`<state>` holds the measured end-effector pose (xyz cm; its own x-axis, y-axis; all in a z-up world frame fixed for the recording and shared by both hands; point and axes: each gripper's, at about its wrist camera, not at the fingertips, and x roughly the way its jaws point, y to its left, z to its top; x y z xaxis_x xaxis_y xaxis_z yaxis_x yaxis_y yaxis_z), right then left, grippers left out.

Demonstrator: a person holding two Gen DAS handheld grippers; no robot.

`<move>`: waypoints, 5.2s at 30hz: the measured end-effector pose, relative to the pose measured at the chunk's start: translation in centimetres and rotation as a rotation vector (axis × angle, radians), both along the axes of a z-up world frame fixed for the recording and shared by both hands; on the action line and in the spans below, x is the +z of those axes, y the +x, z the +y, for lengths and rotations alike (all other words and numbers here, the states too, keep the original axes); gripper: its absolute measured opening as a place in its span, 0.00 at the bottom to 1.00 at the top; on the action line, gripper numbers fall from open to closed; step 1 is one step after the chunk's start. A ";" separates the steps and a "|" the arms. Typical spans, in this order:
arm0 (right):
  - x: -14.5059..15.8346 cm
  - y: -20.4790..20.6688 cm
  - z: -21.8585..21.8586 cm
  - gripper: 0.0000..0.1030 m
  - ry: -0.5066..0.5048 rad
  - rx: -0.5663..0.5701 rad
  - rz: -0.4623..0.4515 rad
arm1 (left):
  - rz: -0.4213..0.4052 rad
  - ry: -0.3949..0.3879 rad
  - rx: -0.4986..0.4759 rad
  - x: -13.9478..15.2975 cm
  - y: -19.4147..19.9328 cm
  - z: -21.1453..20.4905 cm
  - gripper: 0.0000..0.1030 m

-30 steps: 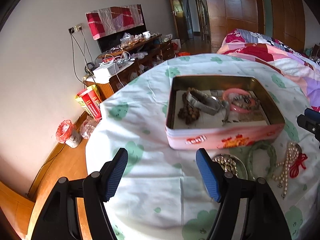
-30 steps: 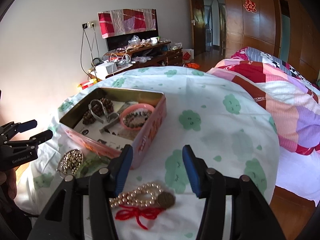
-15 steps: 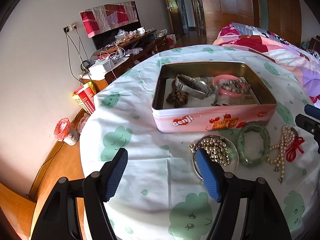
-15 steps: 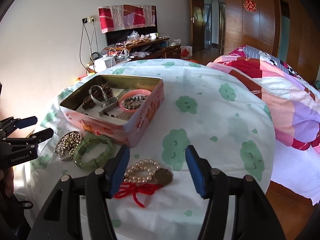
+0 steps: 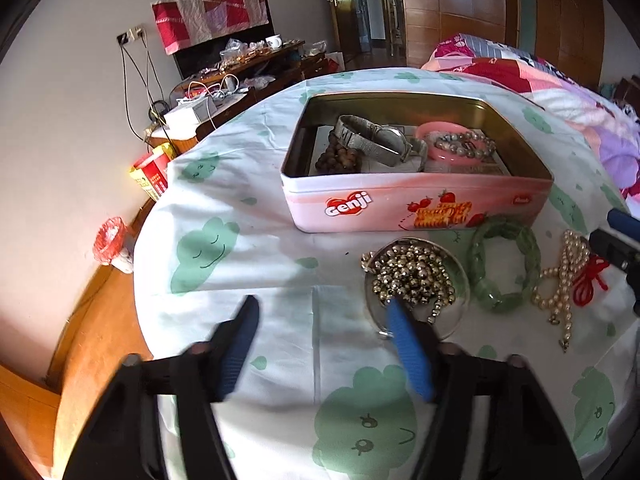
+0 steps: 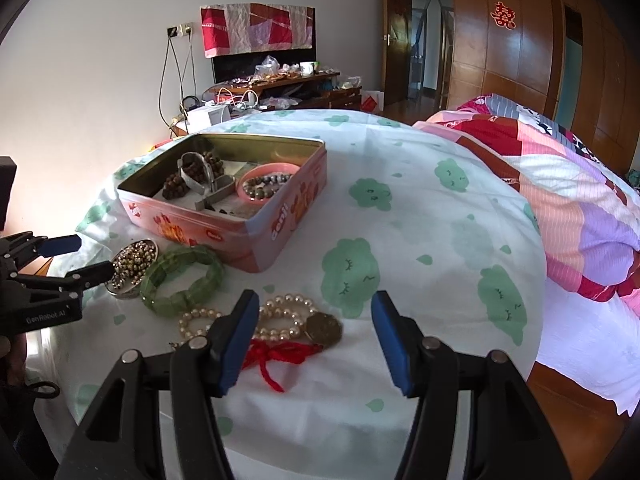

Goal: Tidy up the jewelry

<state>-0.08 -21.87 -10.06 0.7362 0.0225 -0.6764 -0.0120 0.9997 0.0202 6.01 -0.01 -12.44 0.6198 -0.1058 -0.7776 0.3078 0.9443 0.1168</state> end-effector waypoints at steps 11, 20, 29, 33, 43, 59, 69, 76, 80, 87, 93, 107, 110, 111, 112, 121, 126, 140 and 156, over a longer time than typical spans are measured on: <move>-0.4 0.0 0.1 0.62 -0.001 -0.002 0.005 | 0.014 0.003 -0.108 -0.1 -0.7 -1.4 0.07; -0.5 0.0 0.2 0.62 -0.004 0.000 0.008 | 0.013 -0.045 -0.094 0.3 -0.4 -0.5 0.00; -0.4 0.1 -0.3 0.62 0.012 -0.017 0.005 | -0.061 -0.073 -0.097 3.7 -0.8 0.4 0.00; -0.3 0.1 -0.2 0.62 0.007 -0.014 0.003 | -0.008 -0.098 -0.061 2.8 0.4 0.9 0.02; -0.6 0.2 -0.6 0.63 0.018 -0.022 0.007 | -0.049 -0.115 -0.045 3.5 -0.8 0.3 0.78; -1.7 0.4 0.1 0.66 0.002 -0.008 0.039 | 0.047 -0.057 -0.086 -0.1 -0.6 -2.4 0.78; -2.0 0.5 0.2 0.66 -0.003 -0.009 0.049 | 0.031 -0.038 -0.090 -0.9 -0.3 -2.4 0.78; -1.9 0.5 0.2 0.66 -0.003 -0.008 0.049 | 0.013 -0.032 -0.093 -0.5 -0.4 -2.1 0.61; -1.9 0.4 0.1 0.66 0.001 -0.009 0.047 | 0.009 -0.048 -0.090 0.0 -0.6 -1.7 0.60; -1.3 0.3 -0.6 0.66 0.018 -0.028 0.026 | -0.065 -0.094 -0.090 3.3 -1.6 -1.0 0.60; -1.2 0.4 -0.7 0.66 0.014 -0.033 0.024 | -0.112 -0.125 -0.094 5.8 -2.0 -0.3 0.57; -1.5 0.1 -0.2 0.31 0.008 0.025 0.069 | -0.028 -0.152 -0.101 4.7 -0.8 -0.2 0.59; -1.1 -0.3 -0.5 0.32 0.028 0.029 0.065 | -0.071 -0.174 -0.084 5.1 -1.2 0.0 0.72; -0.9 -0.5 -0.5 0.39 0.027 0.027 0.062 | -0.065 -0.172 -0.098 5.0 -1.3 -0.3 0.72; -0.8 -0.7 -0.5 0.47 0.025 0.024 0.058 | -0.064 -0.169 -0.107 5.0 -1.4 -0.5 0.72; -1.1 -1.0 0.2 0.42 0.028 0.054 0.073 | -0.023 -0.073 -0.171 2.4 -0.9 -4.6 0.72; -1.7 -0.9 0.4 0.25 0.022 0.062 0.076 | 0.015 -0.027 -0.183 0.6 0.6 -6.4 0.54; -1.9 -1.0 0.6 0.15 0.018 0.067 0.069 | 0.027 -0.110 -0.165 0.9 1.1 -5.1 0.44; -2.0 -1.0 0.7 0.15 0.018 0.078 0.068 | 0.032 -0.082 -0.213 0.9 0.3 -6.9 0.19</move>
<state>-1.05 -21.17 -12.01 0.6841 0.0910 -0.7237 -0.0881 0.9952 0.0419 6.28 -6.91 -11.52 0.5515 -0.2954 -0.7801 0.5037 0.8634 0.0292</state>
